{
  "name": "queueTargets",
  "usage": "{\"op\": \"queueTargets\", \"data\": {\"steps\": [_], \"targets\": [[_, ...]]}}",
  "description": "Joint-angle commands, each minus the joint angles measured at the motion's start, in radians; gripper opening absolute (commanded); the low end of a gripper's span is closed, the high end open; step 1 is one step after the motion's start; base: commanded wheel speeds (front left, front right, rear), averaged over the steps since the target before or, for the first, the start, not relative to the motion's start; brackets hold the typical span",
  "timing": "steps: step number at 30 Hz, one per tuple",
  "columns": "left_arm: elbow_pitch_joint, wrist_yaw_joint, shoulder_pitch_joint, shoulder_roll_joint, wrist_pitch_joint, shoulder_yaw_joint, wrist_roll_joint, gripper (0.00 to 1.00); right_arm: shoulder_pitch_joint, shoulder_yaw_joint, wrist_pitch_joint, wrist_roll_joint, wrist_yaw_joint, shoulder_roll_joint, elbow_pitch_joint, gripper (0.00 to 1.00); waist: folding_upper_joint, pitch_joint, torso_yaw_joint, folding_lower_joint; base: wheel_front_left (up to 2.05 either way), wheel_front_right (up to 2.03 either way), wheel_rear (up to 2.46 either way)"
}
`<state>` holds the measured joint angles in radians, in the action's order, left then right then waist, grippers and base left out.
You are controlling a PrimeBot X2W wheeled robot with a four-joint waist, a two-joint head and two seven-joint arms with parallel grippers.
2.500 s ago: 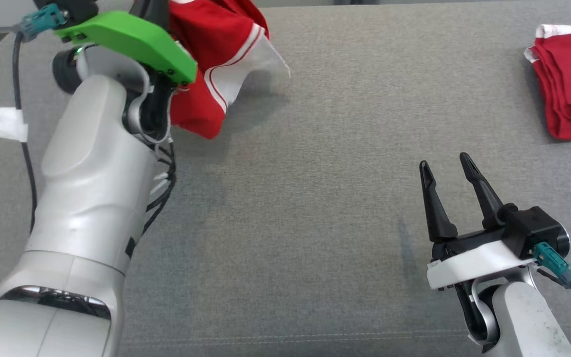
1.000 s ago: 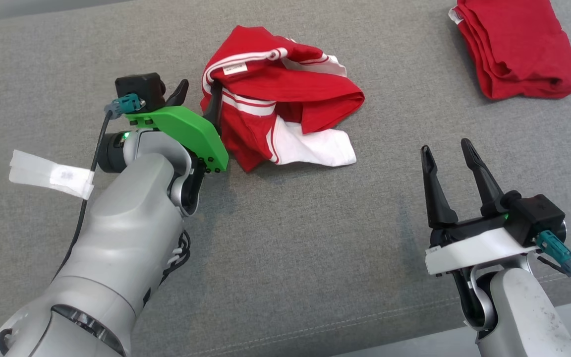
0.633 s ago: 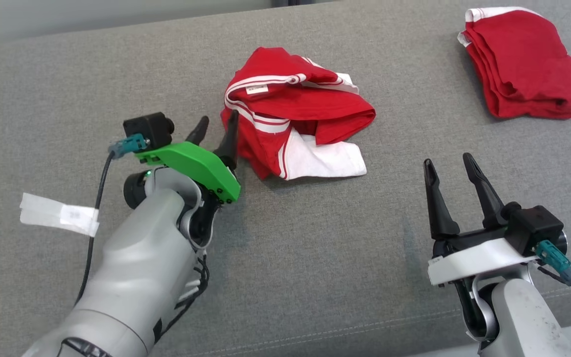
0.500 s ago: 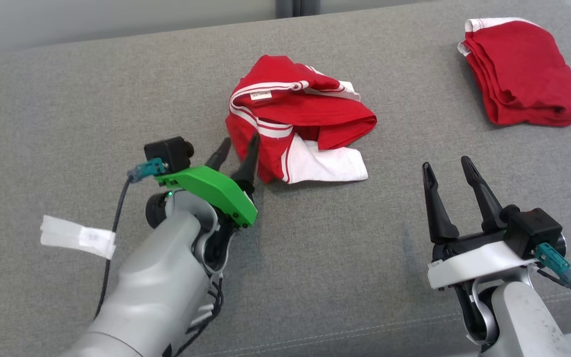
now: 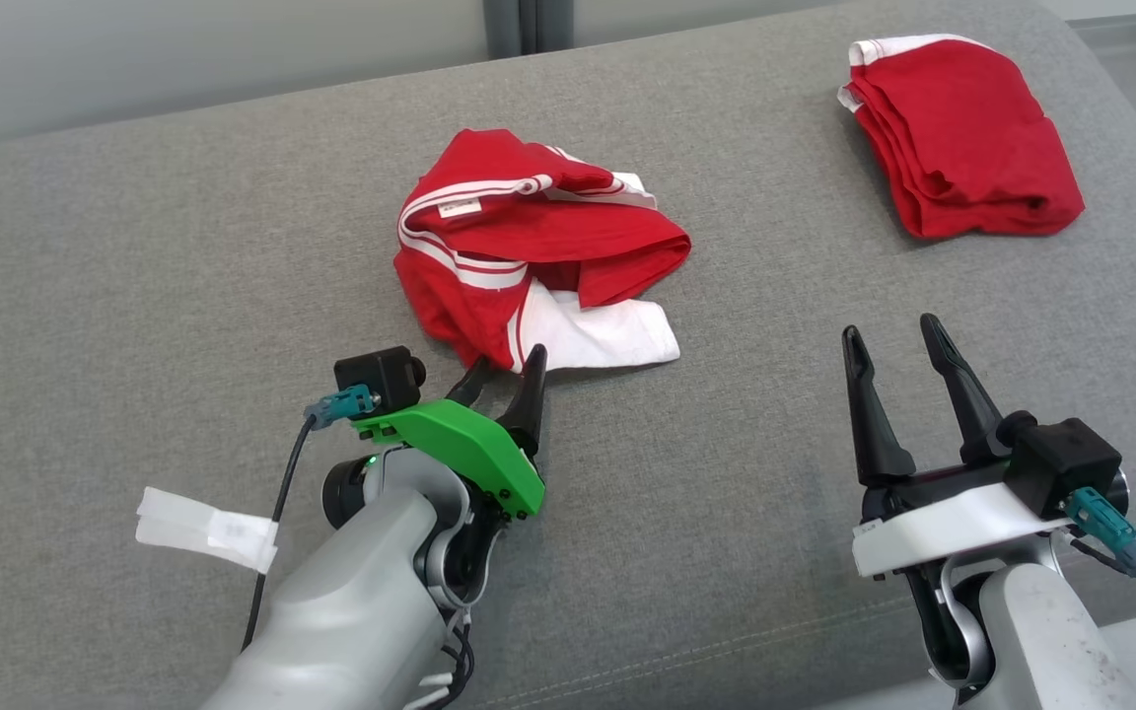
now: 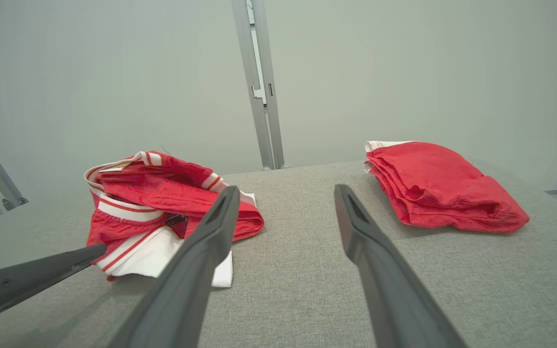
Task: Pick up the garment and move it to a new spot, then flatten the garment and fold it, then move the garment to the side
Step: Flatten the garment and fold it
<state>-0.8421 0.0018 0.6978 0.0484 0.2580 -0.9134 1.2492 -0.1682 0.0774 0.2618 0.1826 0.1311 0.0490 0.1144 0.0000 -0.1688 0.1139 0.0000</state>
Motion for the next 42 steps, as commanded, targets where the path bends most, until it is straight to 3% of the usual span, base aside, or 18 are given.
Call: {"op": "queueTargets", "data": {"steps": [1, 3, 4, 6, 7, 13, 24, 33, 39, 40, 41, 42], "targets": [[-0.022, 0.012, 0.026, 0.004, 0.006, 0.002, 0.015, 1.0, -0.002, -0.011, 0.005, -0.004, -0.001, 0.003, -0.009, 1.0, 0.0, -0.023, 0.036, 0.0, 0.0, 0.0, 0.0], [-0.034, 0.017, 0.035, 0.005, 0.007, 0.01, 0.021, 0.99, -0.002, -0.018, 0.005, -0.007, -0.001, 0.003, -0.012, 1.0, 0.0, -0.03, 0.04, 0.0, 0.0, 0.0, 0.0], [-0.041, 0.017, 0.039, 0.005, 0.008, 0.016, 0.027, 0.52, -0.002, -0.019, 0.005, -0.009, -0.001, 0.003, -0.014, 1.0, 0.0, -0.033, 0.041, 0.0, 0.0, 0.0, 0.0], [-0.057, 0.017, 0.048, 0.004, 0.007, 0.019, 0.03, 0.07, -0.003, -0.022, 0.005, -0.01, -0.001, 0.003, -0.015, 1.0, 0.0, -0.037, 0.041, 0.0, 0.0, 0.0, 0.0], [-0.066, 0.017, 0.051, 0.005, 0.007, 0.023, 0.034, 0.0, -0.004, -0.021, 0.005, -0.01, -0.001, 0.003, -0.015, 1.0, 0.0, -0.038, 0.04, 0.0, 0.0, 0.0, 0.0], [-0.089, -0.004, 0.074, 0.004, 0.008, 0.062, 0.042, 0.0, -0.004, -0.032, 0.004, -0.014, -0.001, 0.003, -0.021, 1.0, 0.0, -0.04, 0.014, 0.0, 0.0, 0.0, 0.0], [-0.092, -0.054, 0.054, 0.058, 0.007, 0.181, 0.004, 0.0, 0.012, -0.039, 0.004, -0.016, -0.001, 0.003, -0.01, 1.0, 0.0, -0.015, -0.139, 0.0, 0.0, 0.0, 0.0], [-0.128, -0.035, 0.005, 0.162, -0.056, 0.206, 0.038, 0.0, 0.008, -0.016, 0.004, -0.014, -0.001, 0.003, 0.003, 1.0, 0.0, -0.014, -0.189, 0.0, 0.0, 0.0, 0.0], [-0.166, -0.027, 0.002, 0.157, -0.046, 0.211, 0.038, 0.0, -0.01, -0.005, 0.004, -0.025, -0.001, 0.003, 0.003, 1.0, 0.0, -0.036, -0.18, 0.0, 0.0, 0.0, 0.0], [-0.171, -0.025, 0.004, 0.151, -0.036, 0.213, 0.032, 0.33, -0.013, -0.004, 0.004, -0.028, -0.001, 0.003, 0.003, 1.0, 0.0, -0.039, -0.179, 0.0, 0.0, 0.0, 0.0], [-0.175, -0.028, 0.006, 0.145, -0.026, 0.216, 0.027, 0.89, -0.015, -0.002, 0.004, -0.032, -0.001, 0.003, 0.004, 1.0, 0.0, -0.041, -0.179, 0.0, 0.0, 0.0, 0.0], [-0.178, -0.031, 0.008, 0.139, -0.017, 0.219, 0.022, 1.0, -0.016, 0.003, 0.004, -0.037, -0.001, 0.003, 0.006, 1.0, 0.0, -0.043, -0.18, 0.0, 0.0, 0.0, 0.0]]}}
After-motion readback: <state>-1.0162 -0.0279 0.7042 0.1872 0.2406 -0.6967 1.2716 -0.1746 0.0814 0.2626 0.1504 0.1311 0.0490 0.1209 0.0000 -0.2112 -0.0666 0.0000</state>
